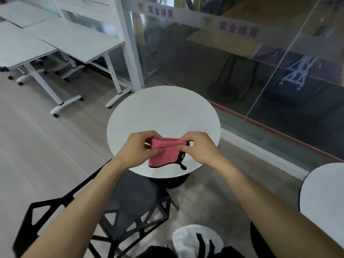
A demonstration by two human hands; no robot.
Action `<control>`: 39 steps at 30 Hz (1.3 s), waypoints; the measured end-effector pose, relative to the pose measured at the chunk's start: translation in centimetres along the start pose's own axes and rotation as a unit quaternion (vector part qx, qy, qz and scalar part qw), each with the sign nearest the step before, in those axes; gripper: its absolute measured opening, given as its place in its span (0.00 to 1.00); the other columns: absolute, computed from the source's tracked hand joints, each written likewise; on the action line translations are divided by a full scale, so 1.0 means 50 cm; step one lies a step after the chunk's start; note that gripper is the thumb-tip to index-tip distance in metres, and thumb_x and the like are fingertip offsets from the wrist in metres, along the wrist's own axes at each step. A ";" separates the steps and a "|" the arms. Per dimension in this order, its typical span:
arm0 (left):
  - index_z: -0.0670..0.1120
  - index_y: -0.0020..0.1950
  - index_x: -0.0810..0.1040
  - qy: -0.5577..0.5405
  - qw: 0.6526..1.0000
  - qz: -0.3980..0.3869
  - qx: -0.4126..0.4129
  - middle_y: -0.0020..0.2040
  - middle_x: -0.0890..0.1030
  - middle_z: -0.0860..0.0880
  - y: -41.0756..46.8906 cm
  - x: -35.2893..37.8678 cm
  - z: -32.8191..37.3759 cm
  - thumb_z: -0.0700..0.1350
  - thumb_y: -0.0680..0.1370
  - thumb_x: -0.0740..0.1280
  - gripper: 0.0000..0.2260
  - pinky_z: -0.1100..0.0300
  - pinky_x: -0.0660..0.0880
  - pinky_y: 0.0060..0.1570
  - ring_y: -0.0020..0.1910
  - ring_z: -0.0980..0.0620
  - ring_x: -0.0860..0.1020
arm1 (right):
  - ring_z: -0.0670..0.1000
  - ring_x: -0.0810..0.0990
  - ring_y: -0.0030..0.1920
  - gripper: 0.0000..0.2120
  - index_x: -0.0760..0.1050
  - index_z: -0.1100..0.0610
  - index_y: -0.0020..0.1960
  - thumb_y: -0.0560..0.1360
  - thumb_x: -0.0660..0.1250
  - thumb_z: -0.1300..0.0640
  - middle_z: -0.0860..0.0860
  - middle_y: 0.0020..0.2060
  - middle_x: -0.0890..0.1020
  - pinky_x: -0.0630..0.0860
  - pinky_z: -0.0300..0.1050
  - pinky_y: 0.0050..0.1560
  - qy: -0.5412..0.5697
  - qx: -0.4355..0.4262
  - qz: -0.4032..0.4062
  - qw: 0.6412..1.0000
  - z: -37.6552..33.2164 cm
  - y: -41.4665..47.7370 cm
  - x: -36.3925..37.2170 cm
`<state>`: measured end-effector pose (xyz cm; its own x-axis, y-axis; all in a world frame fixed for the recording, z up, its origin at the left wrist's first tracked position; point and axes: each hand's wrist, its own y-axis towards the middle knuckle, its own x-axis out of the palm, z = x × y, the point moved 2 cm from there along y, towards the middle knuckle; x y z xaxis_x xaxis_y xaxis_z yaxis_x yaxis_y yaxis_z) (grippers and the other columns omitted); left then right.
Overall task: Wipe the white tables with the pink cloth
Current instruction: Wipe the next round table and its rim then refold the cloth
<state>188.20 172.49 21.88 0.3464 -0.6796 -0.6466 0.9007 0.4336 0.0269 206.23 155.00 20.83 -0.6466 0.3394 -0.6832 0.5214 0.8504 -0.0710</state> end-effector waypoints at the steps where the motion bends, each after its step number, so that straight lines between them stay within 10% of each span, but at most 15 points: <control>1: 0.55 0.55 0.86 0.007 1.000 -0.008 -0.002 0.49 0.87 0.57 0.005 0.002 0.004 0.41 0.74 0.81 0.13 0.55 0.84 0.54 0.50 0.53 0.86 | 0.48 0.83 0.49 0.02 0.88 0.51 0.48 0.77 0.77 0.53 0.44 0.45 0.86 0.79 0.54 0.57 -0.010 -0.004 0.001 1.000 0.002 0.000 -0.009; 14: 0.54 0.48 0.86 0.068 0.997 0.016 -0.014 0.42 0.87 0.58 0.066 0.024 0.070 0.43 0.74 0.83 0.09 0.72 0.75 0.44 0.45 0.61 0.85 | 0.46 0.84 0.51 0.09 0.90 0.52 0.50 0.76 0.74 0.63 0.43 0.51 0.87 0.80 0.46 0.57 -0.039 -0.038 0.046 0.997 0.026 -0.025 -0.101; 26: 0.57 0.63 0.74 -0.007 0.995 0.094 -0.009 0.47 0.85 0.55 0.109 0.073 0.143 0.36 0.77 0.72 0.21 0.61 0.81 0.45 0.46 0.56 0.85 | 0.45 0.84 0.42 0.18 0.77 0.45 0.54 0.71 0.79 0.41 0.42 0.39 0.85 0.78 0.45 0.41 -0.023 0.074 0.065 0.995 0.062 -0.018 -0.139; 30: 0.58 0.62 0.76 -0.004 0.995 0.099 -0.021 0.48 0.86 0.57 0.120 0.104 0.156 0.42 0.77 0.75 0.18 0.58 0.81 0.46 0.46 0.57 0.85 | 0.51 0.88 0.31 0.09 0.84 0.54 0.41 0.73 0.80 0.49 0.49 0.32 0.87 0.87 0.49 0.39 0.105 0.155 0.041 0.982 0.084 -0.012 -0.135; 39: 0.48 0.62 0.79 -0.154 0.987 -0.017 -0.049 0.51 0.87 0.49 0.122 0.219 0.186 0.30 0.72 0.80 0.23 0.37 0.85 0.50 0.54 0.50 0.87 | 0.58 0.90 0.42 0.05 0.85 0.64 0.52 0.81 0.73 0.62 0.58 0.40 0.89 0.89 0.51 0.48 0.301 0.196 0.067 0.931 0.159 -0.045 -0.143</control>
<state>199.94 162.19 22.04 0.3927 -0.8362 -0.3828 0.8889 0.4520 -0.0753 214.12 147.49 20.11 -0.6950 0.6958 -0.1813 0.7060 0.6124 -0.3558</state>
